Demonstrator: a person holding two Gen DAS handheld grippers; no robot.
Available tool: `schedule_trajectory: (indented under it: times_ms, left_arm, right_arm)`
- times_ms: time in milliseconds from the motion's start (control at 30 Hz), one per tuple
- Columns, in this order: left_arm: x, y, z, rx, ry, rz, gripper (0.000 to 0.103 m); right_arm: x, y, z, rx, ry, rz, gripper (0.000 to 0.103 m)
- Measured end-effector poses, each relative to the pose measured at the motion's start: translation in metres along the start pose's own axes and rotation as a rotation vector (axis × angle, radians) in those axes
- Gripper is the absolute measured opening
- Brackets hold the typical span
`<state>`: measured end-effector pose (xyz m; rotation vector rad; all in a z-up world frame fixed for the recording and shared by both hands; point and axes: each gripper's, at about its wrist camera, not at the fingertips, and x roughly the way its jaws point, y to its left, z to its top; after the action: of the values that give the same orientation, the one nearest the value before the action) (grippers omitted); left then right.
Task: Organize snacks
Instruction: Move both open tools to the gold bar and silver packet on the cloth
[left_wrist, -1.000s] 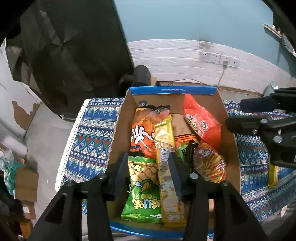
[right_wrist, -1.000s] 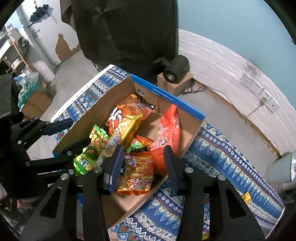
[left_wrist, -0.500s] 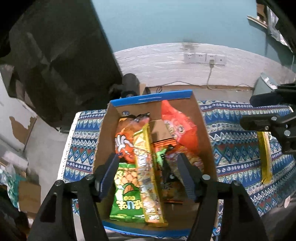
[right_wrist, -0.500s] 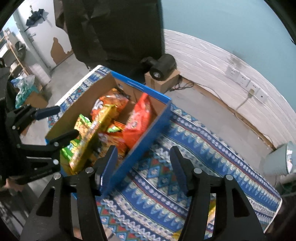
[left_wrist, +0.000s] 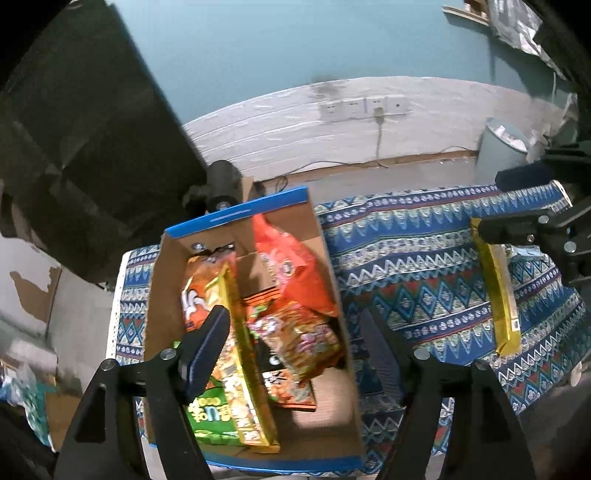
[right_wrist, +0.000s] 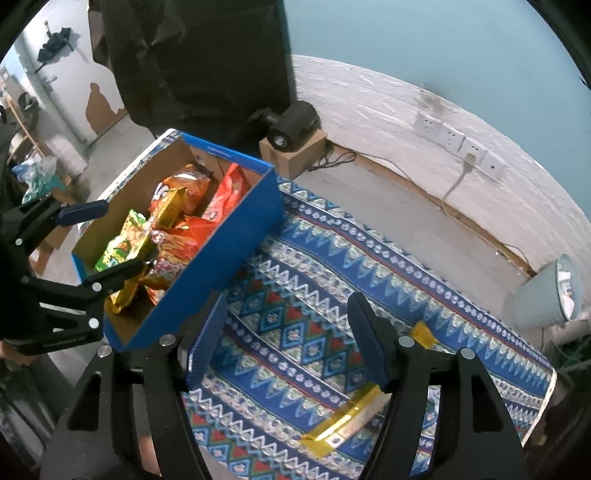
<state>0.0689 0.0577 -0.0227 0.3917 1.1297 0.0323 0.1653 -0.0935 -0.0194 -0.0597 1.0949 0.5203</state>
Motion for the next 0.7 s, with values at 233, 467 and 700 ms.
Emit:
schedule_trajectory:
  times_ms: [233, 467, 700]
  left_arm:
    - [0.006, -0.031, 0.009, 0.042, 0.02, -0.042, 0.077]
    - [0.011, -0.068, 0.019, 0.084, 0.045, -0.089, 0.077]
    - [0.021, -0.11, 0.026, 0.147, 0.067, -0.13, 0.078]
  right_arm:
    - [-0.009, -0.02, -0.017, -0.009, 0.003, -0.03, 0.072]
    - [-0.009, -0.052, -0.04, 0.009, 0.033, -0.075, 0.073]
    - [-0.001, -0.097, -0.065, 0.076, 0.084, -0.121, 0.074]
